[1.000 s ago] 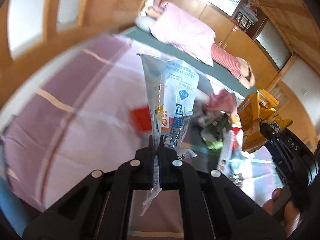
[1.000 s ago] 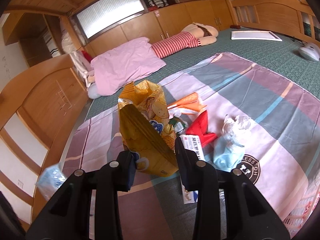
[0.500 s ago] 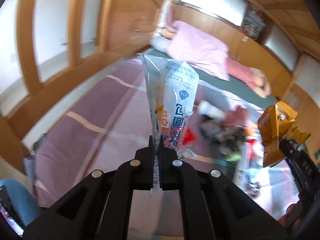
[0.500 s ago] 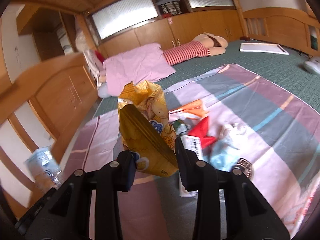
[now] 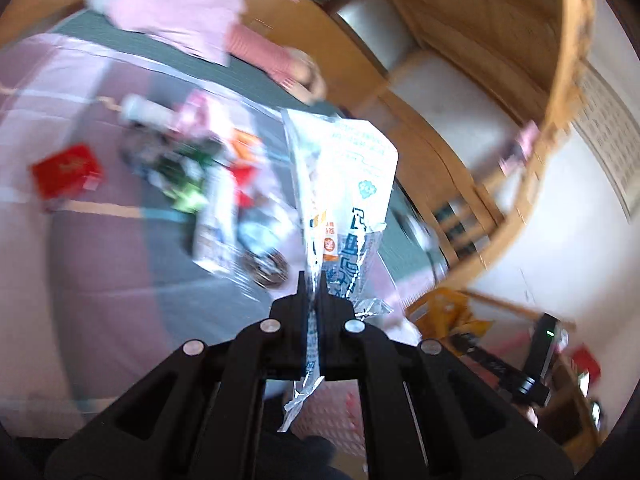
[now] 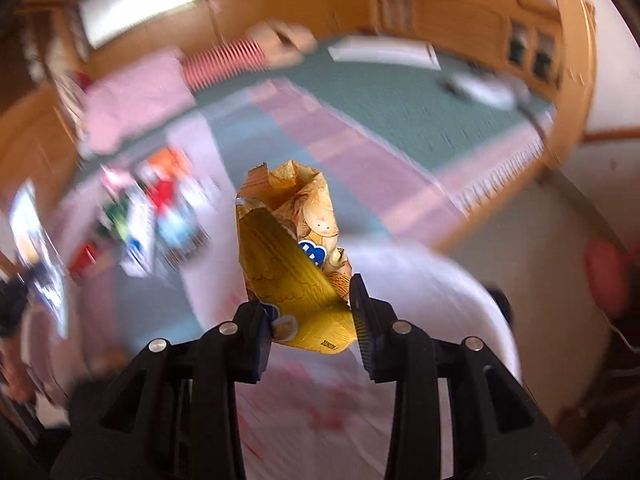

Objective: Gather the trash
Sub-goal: 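Drop the yellow bag into the white bin with the right tool while the left tool drops the clear bag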

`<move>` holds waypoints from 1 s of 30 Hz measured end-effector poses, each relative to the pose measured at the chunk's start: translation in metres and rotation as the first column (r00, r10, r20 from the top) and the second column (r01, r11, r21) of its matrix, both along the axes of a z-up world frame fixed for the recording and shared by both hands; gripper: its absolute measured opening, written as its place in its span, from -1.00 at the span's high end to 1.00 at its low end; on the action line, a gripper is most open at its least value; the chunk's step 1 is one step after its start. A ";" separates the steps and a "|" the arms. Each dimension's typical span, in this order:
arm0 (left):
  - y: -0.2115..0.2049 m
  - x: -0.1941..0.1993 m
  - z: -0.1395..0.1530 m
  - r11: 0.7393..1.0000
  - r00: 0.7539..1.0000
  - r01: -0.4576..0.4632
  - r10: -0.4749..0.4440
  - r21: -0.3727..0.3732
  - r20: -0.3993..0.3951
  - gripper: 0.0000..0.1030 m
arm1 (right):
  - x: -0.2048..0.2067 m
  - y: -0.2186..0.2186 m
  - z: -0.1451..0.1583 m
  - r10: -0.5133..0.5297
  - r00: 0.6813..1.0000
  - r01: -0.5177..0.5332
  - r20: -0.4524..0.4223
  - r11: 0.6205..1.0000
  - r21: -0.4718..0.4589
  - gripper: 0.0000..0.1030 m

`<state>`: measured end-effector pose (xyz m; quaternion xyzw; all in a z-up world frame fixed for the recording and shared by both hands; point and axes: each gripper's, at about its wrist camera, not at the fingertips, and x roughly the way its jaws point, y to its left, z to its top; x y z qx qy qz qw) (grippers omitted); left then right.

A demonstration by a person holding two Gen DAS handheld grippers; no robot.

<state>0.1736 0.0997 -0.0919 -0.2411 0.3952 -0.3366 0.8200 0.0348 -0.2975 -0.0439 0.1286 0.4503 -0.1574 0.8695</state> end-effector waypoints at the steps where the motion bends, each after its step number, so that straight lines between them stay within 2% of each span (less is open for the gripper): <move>1: -0.009 -0.003 -0.001 1.000 1.000 0.027 -0.027 0.001 0.000 0.92 | -0.004 -0.005 -0.013 0.007 0.997 -0.007 -0.081 1.000 0.005 0.10; 3: -0.033 -0.008 -0.006 0.994 0.994 0.106 -0.107 -0.008 -0.013 0.92 | -0.010 -0.011 -0.033 0.036 0.981 -0.034 -0.192 0.999 0.017 -0.16; 4: -0.056 -0.014 -0.010 0.986 0.986 0.166 -0.166 -0.020 -0.024 0.92 | -0.016 -0.015 -0.035 0.017 0.980 -0.016 -0.196 1.000 0.008 -0.21; 7: -0.097 -0.025 -0.015 0.958 0.958 0.283 -0.285 -0.055 -0.042 0.92 | -0.038 -0.034 -0.016 -0.099 0.992 0.097 -0.075 0.995 -0.024 -0.40; 9: -0.127 -0.034 -0.018 0.925 0.925 0.371 -0.376 -0.086 -0.050 0.92 | -0.051 -0.052 0.006 -0.188 0.982 0.189 0.024 0.982 -0.021 -0.44; 10: -0.150 -0.043 -0.019 0.894 0.895 0.438 -0.444 -0.094 -0.050 0.92 | -0.055 -0.059 0.017 -0.224 0.972 0.226 0.064 0.974 -0.019 -0.45; 11: -0.163 -0.049 -0.021 0.876 0.877 0.474 -0.479 -0.089 -0.048 0.90 | -0.063 -0.064 0.026 -0.252 0.962 0.255 0.108 0.967 -0.020 -0.46; 13: -0.188 -0.059 -0.029 0.847 0.845 0.529 -0.531 -0.054 -0.058 0.31 | -0.076 -0.071 0.044 -0.289 0.938 0.300 0.193 0.953 -0.034 -0.51; 14: -0.197 -0.062 -0.033 0.848 0.845 0.529 -0.530 -0.023 -0.072 -0.27 | -0.080 -0.073 0.052 -0.299 0.926 0.317 0.229 0.947 -0.044 -0.53; 15: -0.197 -0.061 -0.035 0.861 0.858 0.509 -0.508 -0.002 -0.078 -0.44 | -0.080 -0.074 0.059 -0.303 0.916 0.327 0.264 0.944 -0.052 -0.58; 18: -0.176 -0.046 -0.031 0.897 0.895 0.441 -0.438 0.024 -0.080 -0.46 | -0.078 -0.063 0.069 -0.282 0.902 0.314 0.326 0.948 -0.049 -0.61; 19: -0.155 -0.034 -0.022 0.929 0.929 0.368 -0.364 0.051 -0.064 -0.47 | -0.074 -0.059 0.071 -0.268 0.904 0.299 0.334 0.953 -0.045 -0.63; 20: -0.145 -0.029 -0.016 0.945 0.948 0.318 -0.315 0.075 -0.051 -0.49 | -0.068 -0.054 0.071 -0.248 0.908 0.277 0.338 0.960 -0.039 -0.63; 21: -0.129 -0.020 -0.009 0.961 0.968 0.252 -0.249 0.117 -0.037 -0.53 | -0.057 -0.046 0.069 -0.221 0.916 0.246 0.333 0.969 -0.032 -0.64; 22: -0.102 -0.007 0.001 0.967 0.991 0.131 -0.132 0.217 -0.008 -0.55 | -0.043 -0.035 0.066 -0.189 0.929 0.208 0.319 0.978 -0.025 -0.64; 23: -0.087 -0.001 0.008 0.959 0.998 0.060 -0.067 0.277 0.013 -0.59 | -0.027 -0.024 0.062 -0.152 0.943 0.164 0.298 0.986 -0.015 -0.64; 24: -0.069 0.005 0.015 0.938 0.999 -0.028 0.012 0.347 0.047 -0.66 | -0.013 -0.012 0.057 -0.114 0.954 0.120 0.278 0.993 -0.003 -0.64; 25: -0.039 0.014 0.022 0.879 0.984 -0.175 0.138 0.444 0.114 -0.70 | 0.005 0.004 0.050 -0.067 0.964 0.065 0.256 0.998 0.015 -0.64; 26: -0.019 0.018 0.024 0.833 0.965 -0.260 0.214 0.489 0.149 -0.74 | 0.023 0.022 0.043 -0.020 0.971 0.013 0.236 0.999 0.033 -0.64; 27: 0.005 0.024 0.024 0.777 0.935 -0.353 0.306 0.521 0.178 -0.76 | 0.038 0.039 0.038 0.018 0.975 -0.029 0.221 0.998 0.047 -0.64; 28: 0.029 0.028 0.020 0.743 0.907 -0.417 0.378 0.523 0.186 -0.76 | 0.055 0.058 0.032 0.060 0.976 -0.074 0.207 0.995 0.062 -0.64; 29: 0.047 0.034 0.016 0.727 0.887 -0.454 0.425 0.515 0.183 -0.76 | 0.076 0.082 0.024 0.115 0.974 -0.132 0.193 0.988 0.079 -0.64; 30: 0.074 0.037 0.005 0.699 0.852 -0.505 0.498 0.506 0.162 -0.76 | 0.091 0.101 0.018 0.152 0.971 -0.171 0.184 0.981 0.090 -0.64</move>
